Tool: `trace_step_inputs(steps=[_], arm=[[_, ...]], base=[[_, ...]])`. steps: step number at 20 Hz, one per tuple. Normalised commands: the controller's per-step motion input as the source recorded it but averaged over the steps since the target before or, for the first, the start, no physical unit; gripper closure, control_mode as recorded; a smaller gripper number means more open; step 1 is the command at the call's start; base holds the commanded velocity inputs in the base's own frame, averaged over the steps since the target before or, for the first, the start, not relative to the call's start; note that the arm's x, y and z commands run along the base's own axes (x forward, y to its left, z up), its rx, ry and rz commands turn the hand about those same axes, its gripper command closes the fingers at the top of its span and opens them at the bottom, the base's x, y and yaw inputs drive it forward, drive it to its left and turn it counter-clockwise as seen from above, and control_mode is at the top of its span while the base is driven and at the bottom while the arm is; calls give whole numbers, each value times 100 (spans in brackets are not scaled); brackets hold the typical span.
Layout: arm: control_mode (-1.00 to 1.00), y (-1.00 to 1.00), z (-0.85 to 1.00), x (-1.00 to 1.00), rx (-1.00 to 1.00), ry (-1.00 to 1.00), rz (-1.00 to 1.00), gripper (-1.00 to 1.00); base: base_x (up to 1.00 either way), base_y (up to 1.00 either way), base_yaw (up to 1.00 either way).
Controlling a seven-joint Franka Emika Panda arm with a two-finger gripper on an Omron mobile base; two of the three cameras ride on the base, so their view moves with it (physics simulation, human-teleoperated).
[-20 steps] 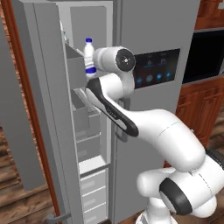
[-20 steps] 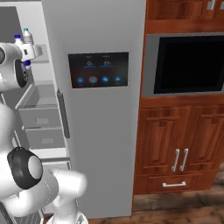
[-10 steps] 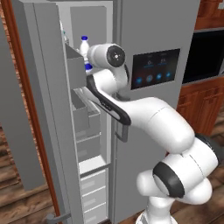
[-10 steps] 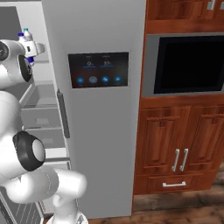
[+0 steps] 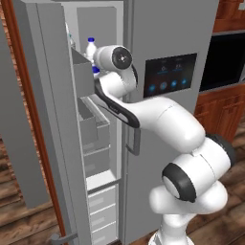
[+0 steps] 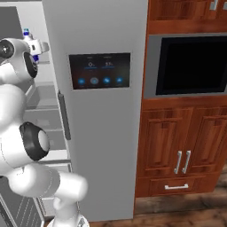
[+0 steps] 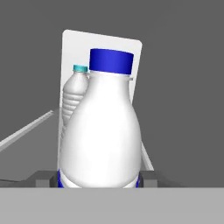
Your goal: Take the bottled waters from the counter and place them in the freezer to freeze. Close the freezer door after placing the bottles.
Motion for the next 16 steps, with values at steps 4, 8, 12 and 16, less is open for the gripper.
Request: trace_step_inputs(steps=[4, 8, 12, 16], arm=[[-100, 15, 0, 41, 0, 0, -1, 100], [-100, 10, 0, 41, 0, 0, 0, 100], [-100, 2, 0, 35, 0, 0, 0, 100], [-100, 48, -14, 1, -13, 0, 0, 100]], base=[[0, 0, 0], [0, 0, 0], [0, 0, 0], [0, 0, 0]])
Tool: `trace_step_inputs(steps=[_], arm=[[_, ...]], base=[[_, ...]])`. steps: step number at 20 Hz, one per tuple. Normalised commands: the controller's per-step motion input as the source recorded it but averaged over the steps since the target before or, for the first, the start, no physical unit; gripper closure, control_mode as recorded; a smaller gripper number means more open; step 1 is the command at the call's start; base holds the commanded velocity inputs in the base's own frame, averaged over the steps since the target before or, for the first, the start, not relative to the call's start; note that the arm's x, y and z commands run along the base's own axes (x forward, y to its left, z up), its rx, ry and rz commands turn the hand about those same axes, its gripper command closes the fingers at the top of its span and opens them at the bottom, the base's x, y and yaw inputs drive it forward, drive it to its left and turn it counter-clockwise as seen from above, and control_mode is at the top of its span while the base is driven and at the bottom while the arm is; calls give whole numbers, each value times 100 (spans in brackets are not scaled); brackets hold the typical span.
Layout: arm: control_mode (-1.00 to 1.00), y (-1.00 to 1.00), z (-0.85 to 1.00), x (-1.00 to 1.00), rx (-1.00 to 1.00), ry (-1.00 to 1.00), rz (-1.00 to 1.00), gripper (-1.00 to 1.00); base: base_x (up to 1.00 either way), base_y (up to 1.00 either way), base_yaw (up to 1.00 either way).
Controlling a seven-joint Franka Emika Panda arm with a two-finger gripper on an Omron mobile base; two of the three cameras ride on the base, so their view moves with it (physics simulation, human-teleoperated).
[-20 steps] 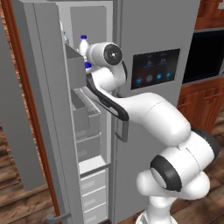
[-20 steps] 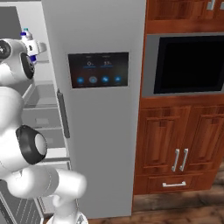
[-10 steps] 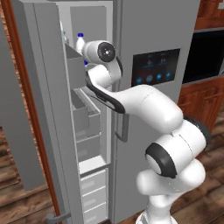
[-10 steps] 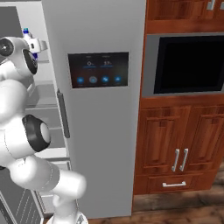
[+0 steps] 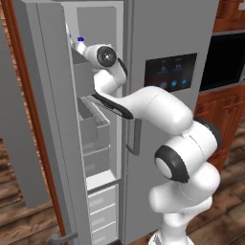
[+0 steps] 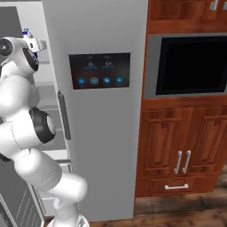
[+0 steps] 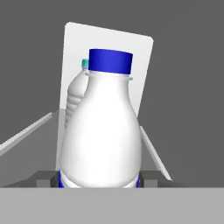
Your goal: Take the bottled waters from the counter and place them in the freezer to freeze. Close the freezer door after placing the bottles.
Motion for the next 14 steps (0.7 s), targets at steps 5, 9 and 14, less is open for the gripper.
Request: trace_step_inputs(steps=[5, 9, 14], arm=[[-100, 5, 0, 1, 0, -1, 0, 100], [-100, -8, 0, 14, 0, 0, 0, 100], [-100, -33, 0, 10, 3, 0, 0, 100]], base=[[0, 0, 0], [0, 0, 0], [0, 0, 0]])
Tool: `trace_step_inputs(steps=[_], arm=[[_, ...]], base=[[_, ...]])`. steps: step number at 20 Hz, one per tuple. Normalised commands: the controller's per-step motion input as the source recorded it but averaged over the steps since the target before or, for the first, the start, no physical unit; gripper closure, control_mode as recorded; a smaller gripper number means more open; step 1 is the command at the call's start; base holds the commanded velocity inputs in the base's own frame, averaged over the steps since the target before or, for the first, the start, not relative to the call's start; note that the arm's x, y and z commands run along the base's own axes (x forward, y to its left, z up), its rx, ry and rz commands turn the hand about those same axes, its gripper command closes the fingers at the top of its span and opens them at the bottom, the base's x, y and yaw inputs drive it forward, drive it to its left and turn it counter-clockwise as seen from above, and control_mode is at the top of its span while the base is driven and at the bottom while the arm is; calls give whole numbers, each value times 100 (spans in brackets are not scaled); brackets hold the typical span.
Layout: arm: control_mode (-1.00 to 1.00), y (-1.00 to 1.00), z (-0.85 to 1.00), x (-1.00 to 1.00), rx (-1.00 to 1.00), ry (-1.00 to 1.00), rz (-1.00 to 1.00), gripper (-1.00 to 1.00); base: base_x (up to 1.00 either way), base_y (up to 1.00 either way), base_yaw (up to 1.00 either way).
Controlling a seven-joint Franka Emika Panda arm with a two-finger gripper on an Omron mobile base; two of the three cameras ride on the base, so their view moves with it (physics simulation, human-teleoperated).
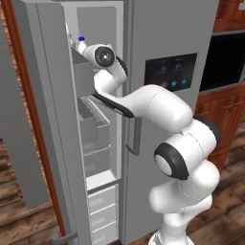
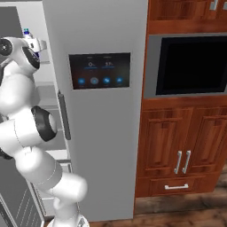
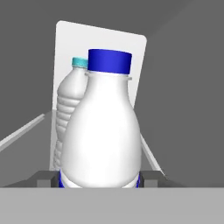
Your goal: Take the bottled waters from the counter and place them in the freezer to freeze. Close the freezer door after placing the bottles.
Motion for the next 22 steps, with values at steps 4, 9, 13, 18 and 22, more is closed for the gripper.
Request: trace_step_inputs(steps=[4, 9, 13, 18, 22], arm=[[-100, -3, 0, 27, 0, 0, 0, 100], [-100, 0, 0, 59, 0, 0, -1, 100], [-100, 0, 0, 66, 0, 1, -2, 100], [-100, 0, -34, 21, 0, 0, 0, 100], [-100, -8, -54, 0, 0, 0, 0, 100]], base=[[0, 0, 0], [0, 0, 0], [0, 0, 0], [0, 0, 0], [0, 0, 0]])
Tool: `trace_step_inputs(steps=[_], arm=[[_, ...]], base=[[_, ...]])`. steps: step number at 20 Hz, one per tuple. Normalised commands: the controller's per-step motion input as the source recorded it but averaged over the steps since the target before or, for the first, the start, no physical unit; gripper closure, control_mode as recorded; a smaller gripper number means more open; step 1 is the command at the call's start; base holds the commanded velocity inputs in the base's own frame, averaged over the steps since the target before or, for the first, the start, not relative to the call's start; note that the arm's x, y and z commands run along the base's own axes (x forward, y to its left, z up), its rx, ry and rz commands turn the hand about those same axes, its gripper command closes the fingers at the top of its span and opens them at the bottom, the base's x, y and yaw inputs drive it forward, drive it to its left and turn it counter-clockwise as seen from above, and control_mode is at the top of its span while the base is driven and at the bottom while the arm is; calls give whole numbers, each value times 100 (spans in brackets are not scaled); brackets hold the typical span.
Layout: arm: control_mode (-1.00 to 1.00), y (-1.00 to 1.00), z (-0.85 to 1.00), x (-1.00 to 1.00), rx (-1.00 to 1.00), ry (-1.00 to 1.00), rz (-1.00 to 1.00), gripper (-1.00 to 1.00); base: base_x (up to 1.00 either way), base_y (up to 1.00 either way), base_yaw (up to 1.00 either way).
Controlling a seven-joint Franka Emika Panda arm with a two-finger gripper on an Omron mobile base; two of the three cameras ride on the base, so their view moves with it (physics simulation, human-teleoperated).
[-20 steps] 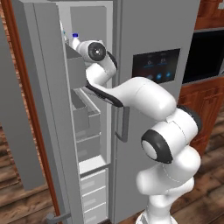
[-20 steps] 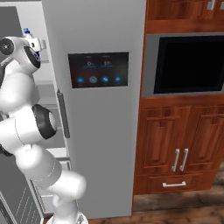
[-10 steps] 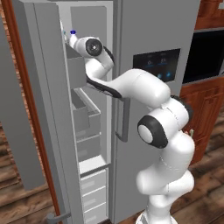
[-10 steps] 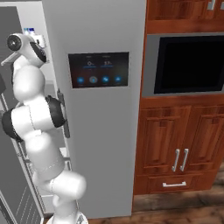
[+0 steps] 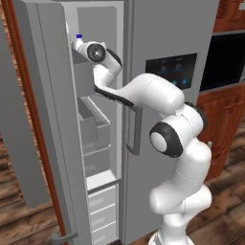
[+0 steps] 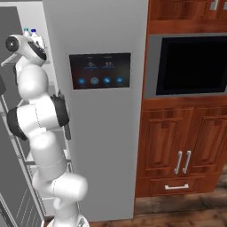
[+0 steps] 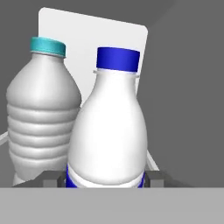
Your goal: Take the bottled waters from the counter and place them in the freezer to freeze. Close the freezer door after placing the bottles.
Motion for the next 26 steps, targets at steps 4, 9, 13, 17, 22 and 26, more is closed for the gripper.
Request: trace_step_inputs(steps=[4, 9, 13, 17, 22, 26], arm=[[-100, -18, -36, -6, 4, -2, 0, -100], [-100, -8, -7, 0, 4, -2, 0, -100], [-100, 0, 0, -15, 0, -2, 0, -100], [-100, 0, 17, -85, 0, -14, -2, -100], [-100, 0, 30, -100, 9, -15, -13, -100], [-100, -14, 31, -100, 30, -5, -23, -100]], base=[[0, 0, 0], [0, 0, 0], [0, 0, 0], [0, 0, 0], [0, 0, 0], [0, 0, 0]])
